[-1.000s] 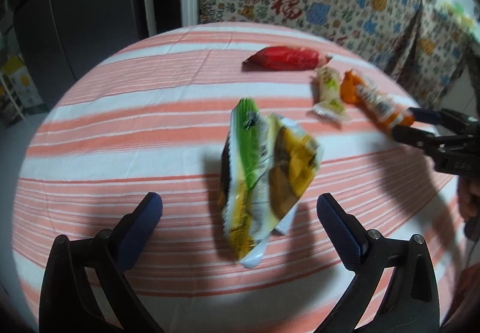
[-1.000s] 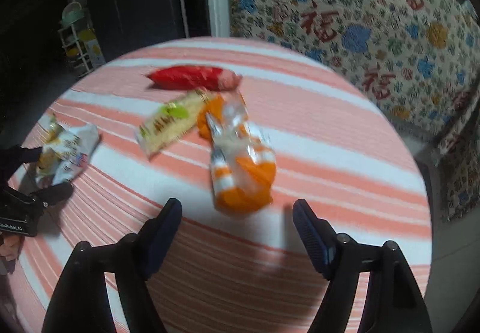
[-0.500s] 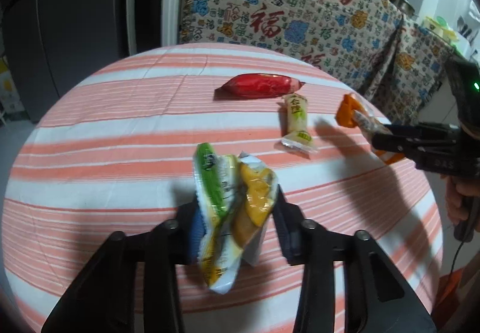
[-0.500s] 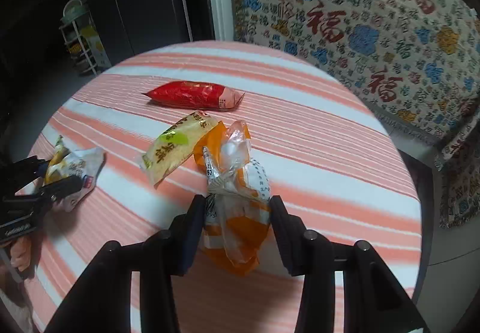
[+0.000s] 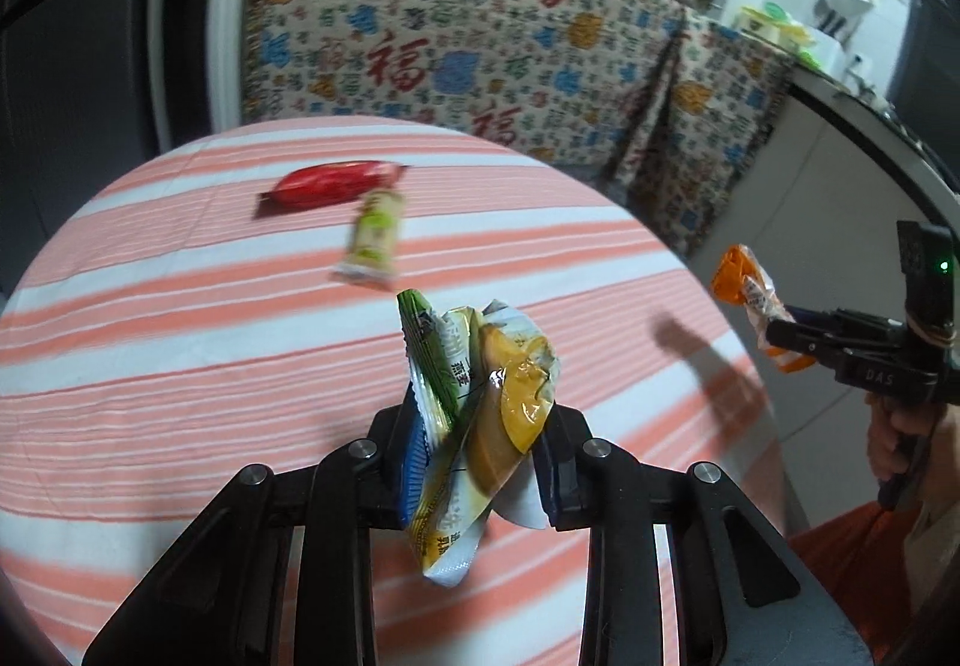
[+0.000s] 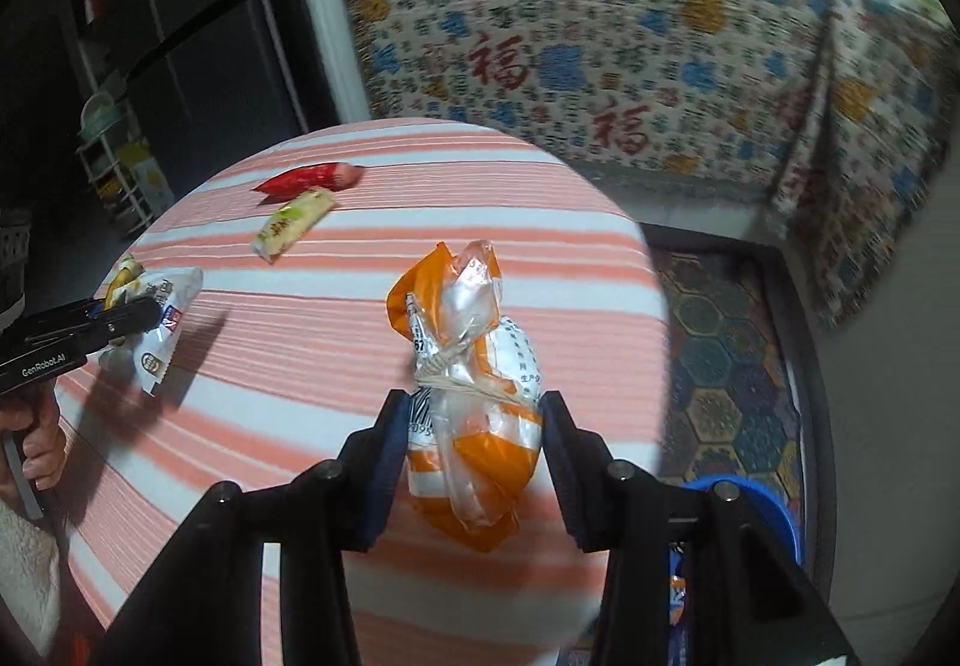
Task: Collect trash
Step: 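Carry the chip bag and orange wrapper over the blue basket and open both tools, then move both tools back over the table toward the red and pale wrappers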
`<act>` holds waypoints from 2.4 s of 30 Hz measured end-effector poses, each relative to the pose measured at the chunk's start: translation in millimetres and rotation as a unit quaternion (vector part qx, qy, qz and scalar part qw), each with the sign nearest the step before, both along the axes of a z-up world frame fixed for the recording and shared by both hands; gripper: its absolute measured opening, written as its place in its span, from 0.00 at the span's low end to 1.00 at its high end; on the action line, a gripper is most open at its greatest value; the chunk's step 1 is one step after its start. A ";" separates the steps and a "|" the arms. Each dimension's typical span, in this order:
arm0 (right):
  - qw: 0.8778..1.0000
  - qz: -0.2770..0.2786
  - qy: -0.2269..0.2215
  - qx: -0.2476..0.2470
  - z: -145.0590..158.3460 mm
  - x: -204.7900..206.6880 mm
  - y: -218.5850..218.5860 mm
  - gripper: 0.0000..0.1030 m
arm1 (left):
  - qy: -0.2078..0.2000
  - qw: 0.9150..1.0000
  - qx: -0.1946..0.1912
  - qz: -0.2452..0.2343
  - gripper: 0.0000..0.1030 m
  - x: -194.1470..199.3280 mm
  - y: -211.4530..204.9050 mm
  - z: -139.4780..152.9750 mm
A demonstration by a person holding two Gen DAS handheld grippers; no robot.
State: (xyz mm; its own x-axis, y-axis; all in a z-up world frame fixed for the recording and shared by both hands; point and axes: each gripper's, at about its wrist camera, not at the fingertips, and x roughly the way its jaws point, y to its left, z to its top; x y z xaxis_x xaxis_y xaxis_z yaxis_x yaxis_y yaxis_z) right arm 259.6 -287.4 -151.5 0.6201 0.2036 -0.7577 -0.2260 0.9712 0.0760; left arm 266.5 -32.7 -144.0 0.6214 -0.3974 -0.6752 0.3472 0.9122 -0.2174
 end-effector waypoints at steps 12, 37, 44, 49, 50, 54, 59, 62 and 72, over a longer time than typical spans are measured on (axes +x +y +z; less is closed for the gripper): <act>0.986 -0.165 0.007 -0.009 -11.9 -64.3 -141.0 0.43 | 0.006 0.987 -0.032 -0.156 0.29 -45.2 -174.1 25.4; 0.960 -0.269 0.061 0.040 -72.8 -90.2 -277.7 0.44 | 0.080 0.972 0.004 -0.220 0.29 -20.1 -382.6 -76.5; 0.966 -0.248 0.064 0.036 -88.2 -79.0 -279.0 0.48 | 0.095 0.971 0.003 -0.218 0.52 -1.0 -396.0 -92.0; 0.969 -0.237 0.064 0.003 -90.6 -74.4 -270.3 0.54 | 0.085 0.974 -0.013 -0.209 0.68 4.1 -391.0 -85.7; 0.970 -0.236 0.063 -0.001 -89.1 -74.4 -269.2 0.54 | 0.082 0.975 -0.014 -0.208 0.71 2.9 -388.0 -81.5; 0.970 -0.239 0.044 -0.007 -78.5 -74.3 -268.1 0.54 | 0.058 0.977 -0.018 -0.203 0.79 -8.5 -370.7 -56.5; 0.973 -0.231 -0.003 -0.021 -55.2 -74.5 -254.2 0.54 | 0.013 0.983 -0.007 -0.185 0.92 -31.0 -315.7 -16.5; 0.977 -0.210 -0.029 -0.038 -42.1 -71.7 -230.7 0.54 | 0.002 0.988 0.022 -0.156 0.94 -33.5 -273.8 -10.6; 0.995 -0.075 -0.045 -0.039 -39.7 -61.9 -100.7 0.55 | 0.022 0.992 0.118 0.029 0.94 1.3 -78.6 -44.4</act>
State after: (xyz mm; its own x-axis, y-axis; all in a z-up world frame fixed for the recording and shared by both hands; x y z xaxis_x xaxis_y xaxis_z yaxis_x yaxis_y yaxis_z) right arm 197.7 -388.1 -191.1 0.7049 0.0461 -0.7078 -0.0805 0.9966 -0.0153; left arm 267.8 -111.2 -188.4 0.6062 -0.1902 -0.7723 0.2879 0.9576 -0.0098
